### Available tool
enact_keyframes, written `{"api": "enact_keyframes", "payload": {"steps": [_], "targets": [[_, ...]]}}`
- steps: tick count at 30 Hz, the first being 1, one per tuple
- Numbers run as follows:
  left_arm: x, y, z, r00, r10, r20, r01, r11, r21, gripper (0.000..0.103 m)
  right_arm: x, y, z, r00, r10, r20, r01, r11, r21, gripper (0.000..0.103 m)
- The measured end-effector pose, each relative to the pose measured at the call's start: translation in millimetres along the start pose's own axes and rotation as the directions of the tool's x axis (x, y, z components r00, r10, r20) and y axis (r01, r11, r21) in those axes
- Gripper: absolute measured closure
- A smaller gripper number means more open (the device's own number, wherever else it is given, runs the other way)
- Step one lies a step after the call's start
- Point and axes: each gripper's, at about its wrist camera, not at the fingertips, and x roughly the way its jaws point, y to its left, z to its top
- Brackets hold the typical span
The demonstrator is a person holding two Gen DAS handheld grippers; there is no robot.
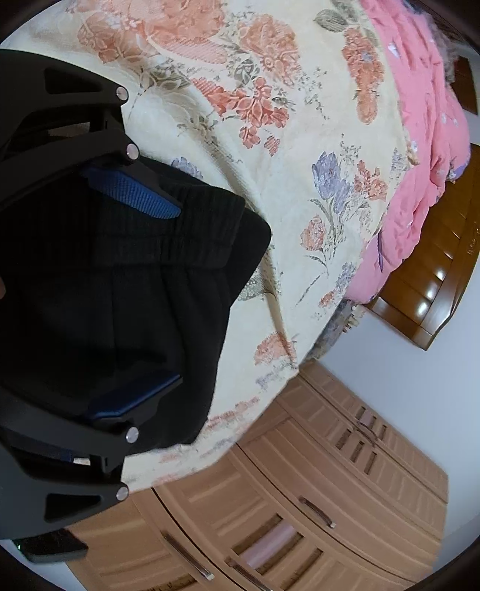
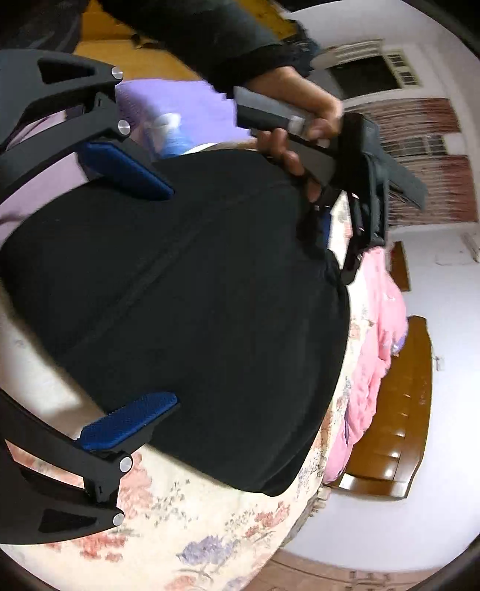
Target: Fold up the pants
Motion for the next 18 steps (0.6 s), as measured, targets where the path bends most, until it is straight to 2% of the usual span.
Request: {"api": "enact_keyframes", "payload": {"steps": [7,11,14,15,16,18], "targets": [[-0.2,-4.5,-0.8,0.999,0.033,0.004,-0.033,0.999,0.02,0.021,4.0,2.2,1.7,1.0,-0.016,-0.01,0.016,1.0,0.01,0.004],[2.1,-12.9,-1.5,0.997,0.08,-0.001,-0.079,0.995,0.063,0.02,-10.6,4.9,-12.6,1.0,-0.013,-0.008,0.013,0.999,0.032,0.004],[-1.4,-15.5,-3.0,0.995,0.099,0.013,-0.099,0.993,0.062,0.02,-19.8,2.4,-11.2,0.999,0.0,-0.049,0.003,0.999,0.045,0.005],[-3.9,-17.3,-4.0,0.994,0.107,0.023,-0.108,0.992,0.062,0.015,-24.0,-1.0,-8.8,0.999,0.015,-0.05,-0.012,0.998,0.056,0.005],[-7.7,-19.5,-5.4,0.99,0.137,0.038,-0.139,0.989,0.06,0.003,-31.8,-8.5,-4.1,1.0,0.021,-0.019,-0.02,0.996,0.083,0.005],[-20.7,-27.2,-10.9,0.974,0.205,0.098,-0.212,0.975,0.062,0.002,-38.7,-23.7,5.1,0.999,0.02,0.041,-0.026,0.99,0.142,0.005]]}}
